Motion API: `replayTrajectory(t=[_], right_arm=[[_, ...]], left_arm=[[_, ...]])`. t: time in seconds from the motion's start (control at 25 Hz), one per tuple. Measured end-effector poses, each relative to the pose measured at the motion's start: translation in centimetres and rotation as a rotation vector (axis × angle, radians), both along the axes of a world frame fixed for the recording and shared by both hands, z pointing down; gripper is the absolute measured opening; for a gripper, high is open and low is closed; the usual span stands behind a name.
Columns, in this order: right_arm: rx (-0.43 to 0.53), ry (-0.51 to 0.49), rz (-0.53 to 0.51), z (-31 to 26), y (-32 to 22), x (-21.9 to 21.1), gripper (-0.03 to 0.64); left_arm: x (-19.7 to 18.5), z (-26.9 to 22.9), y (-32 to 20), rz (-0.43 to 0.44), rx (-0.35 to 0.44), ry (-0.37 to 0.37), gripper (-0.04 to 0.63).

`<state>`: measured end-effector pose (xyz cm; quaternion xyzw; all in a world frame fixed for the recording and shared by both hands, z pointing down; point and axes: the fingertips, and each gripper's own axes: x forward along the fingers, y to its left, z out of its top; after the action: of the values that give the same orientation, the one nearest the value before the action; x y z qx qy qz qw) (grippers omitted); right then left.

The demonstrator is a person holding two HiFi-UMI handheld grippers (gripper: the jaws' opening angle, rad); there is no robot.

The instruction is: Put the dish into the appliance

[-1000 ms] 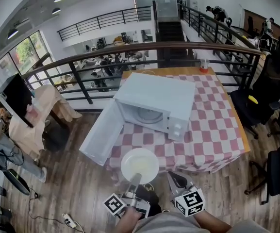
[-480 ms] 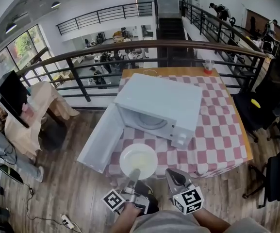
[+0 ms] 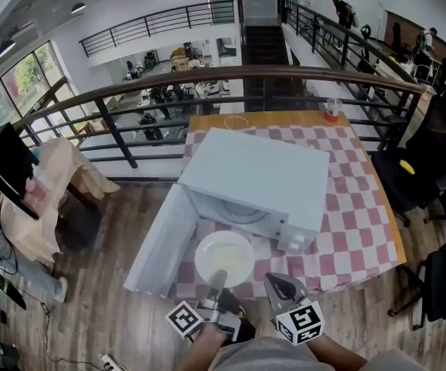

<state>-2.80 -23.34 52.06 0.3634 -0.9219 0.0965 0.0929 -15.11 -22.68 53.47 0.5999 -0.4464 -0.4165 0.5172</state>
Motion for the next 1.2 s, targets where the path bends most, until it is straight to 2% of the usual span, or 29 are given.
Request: replayTrajectory(t=[0.52, 0.72, 1.04, 1.2], right_arm=[[0.0, 0.051, 0.029, 0.2, -4.1, -4.9, -0.002], [0.019, 0.072, 0.038, 0.4, -5.3, -6.7, -0.002], [0.025, 0.09, 0.09, 0.9, -6.5, -7.8, -0.002], [0.024, 0.1, 0.112, 0.9, -6.7, -7.7, -0.002]], left_arm=[[-4.1, 1.1, -6.1, 0.074, -0.023, -0.006, 0.028], [-5.1, 1.7, -7.6, 0.11, -0.023, 0.019, 0.028], [-6.2, 2.7, -9.7, 0.151, -0.013, 0.024, 0.028], [-6.1, 3.9, -10.1, 0.168, -0.039, 0.022, 0.028]])
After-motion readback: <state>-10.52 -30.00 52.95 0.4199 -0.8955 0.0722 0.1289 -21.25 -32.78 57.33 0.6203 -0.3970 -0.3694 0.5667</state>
